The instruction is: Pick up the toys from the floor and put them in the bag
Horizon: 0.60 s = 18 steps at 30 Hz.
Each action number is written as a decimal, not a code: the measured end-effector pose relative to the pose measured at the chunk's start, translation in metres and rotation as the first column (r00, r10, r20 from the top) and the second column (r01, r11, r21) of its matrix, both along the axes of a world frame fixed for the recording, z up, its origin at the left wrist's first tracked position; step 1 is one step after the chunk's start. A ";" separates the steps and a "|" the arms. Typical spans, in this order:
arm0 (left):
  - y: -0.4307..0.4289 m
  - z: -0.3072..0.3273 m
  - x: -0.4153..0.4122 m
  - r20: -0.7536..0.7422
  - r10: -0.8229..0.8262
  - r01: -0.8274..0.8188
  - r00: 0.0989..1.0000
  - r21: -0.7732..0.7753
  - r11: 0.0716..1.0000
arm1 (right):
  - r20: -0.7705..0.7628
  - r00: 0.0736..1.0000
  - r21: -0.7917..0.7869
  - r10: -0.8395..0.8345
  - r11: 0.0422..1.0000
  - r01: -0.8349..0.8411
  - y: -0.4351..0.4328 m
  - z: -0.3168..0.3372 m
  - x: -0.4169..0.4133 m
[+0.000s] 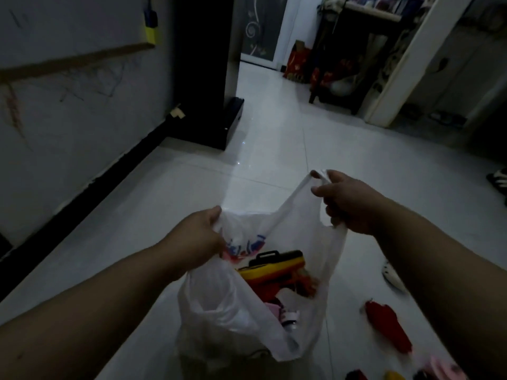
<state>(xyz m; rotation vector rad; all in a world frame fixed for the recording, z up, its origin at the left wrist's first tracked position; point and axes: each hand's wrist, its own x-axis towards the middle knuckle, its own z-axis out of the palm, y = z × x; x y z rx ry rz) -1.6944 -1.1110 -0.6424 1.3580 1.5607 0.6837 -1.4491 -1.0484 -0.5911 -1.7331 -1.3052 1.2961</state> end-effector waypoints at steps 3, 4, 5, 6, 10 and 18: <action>0.003 0.000 0.033 0.002 -0.029 0.029 1.000 -0.074 0.997 | 0.028 0.999 -0.030 -0.015 0.999 0.016 -0.011 0.007 0.032; 0.007 -0.003 0.041 0.001 -0.020 0.020 1.000 -0.085 0.996 | 0.032 0.999 -0.034 -0.036 0.999 0.037 -0.013 0.006 0.042; 0.010 -0.005 0.053 -0.006 -0.018 0.017 1.000 -0.092 0.996 | 0.035 0.998 -0.034 -0.061 0.997 0.062 -0.016 0.003 0.053; 0.013 -0.008 0.063 -0.008 -0.015 0.014 1.000 -0.098 0.995 | 0.039 0.996 -0.033 -0.080 0.996 0.081 -0.018 -0.002 0.062; 0.026 -0.019 0.096 -0.046 -0.020 0.016 0.999 -0.087 0.996 | 0.053 0.989 -0.019 -0.138 0.990 0.139 -0.022 -0.027 0.093; 0.038 -0.022 0.106 -0.114 -0.029 0.024 0.993 -0.050 0.998 | 0.016 0.987 0.048 -0.159 0.986 0.158 -0.028 -0.056 0.117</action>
